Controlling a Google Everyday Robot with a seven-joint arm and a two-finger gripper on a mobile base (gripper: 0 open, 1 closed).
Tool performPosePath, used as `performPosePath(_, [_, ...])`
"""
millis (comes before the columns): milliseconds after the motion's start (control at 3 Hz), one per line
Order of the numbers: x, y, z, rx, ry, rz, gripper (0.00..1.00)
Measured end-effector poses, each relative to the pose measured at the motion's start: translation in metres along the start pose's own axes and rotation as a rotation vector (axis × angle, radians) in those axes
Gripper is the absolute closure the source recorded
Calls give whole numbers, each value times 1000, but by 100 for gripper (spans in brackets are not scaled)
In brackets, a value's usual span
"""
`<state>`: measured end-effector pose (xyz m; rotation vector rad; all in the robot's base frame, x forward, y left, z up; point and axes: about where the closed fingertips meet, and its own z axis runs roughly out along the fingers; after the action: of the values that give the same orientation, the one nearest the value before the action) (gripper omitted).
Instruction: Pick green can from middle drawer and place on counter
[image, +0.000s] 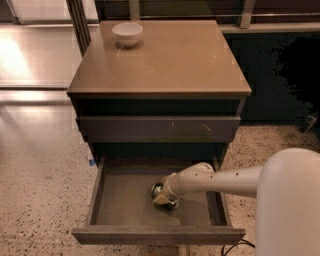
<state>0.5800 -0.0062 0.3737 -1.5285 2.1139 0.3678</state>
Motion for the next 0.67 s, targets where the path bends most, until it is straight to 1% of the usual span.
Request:
performPosePath(333, [0, 0, 0, 0, 0, 0, 96])
performPosePath(667, [0, 0, 0, 0, 0, 0, 100])
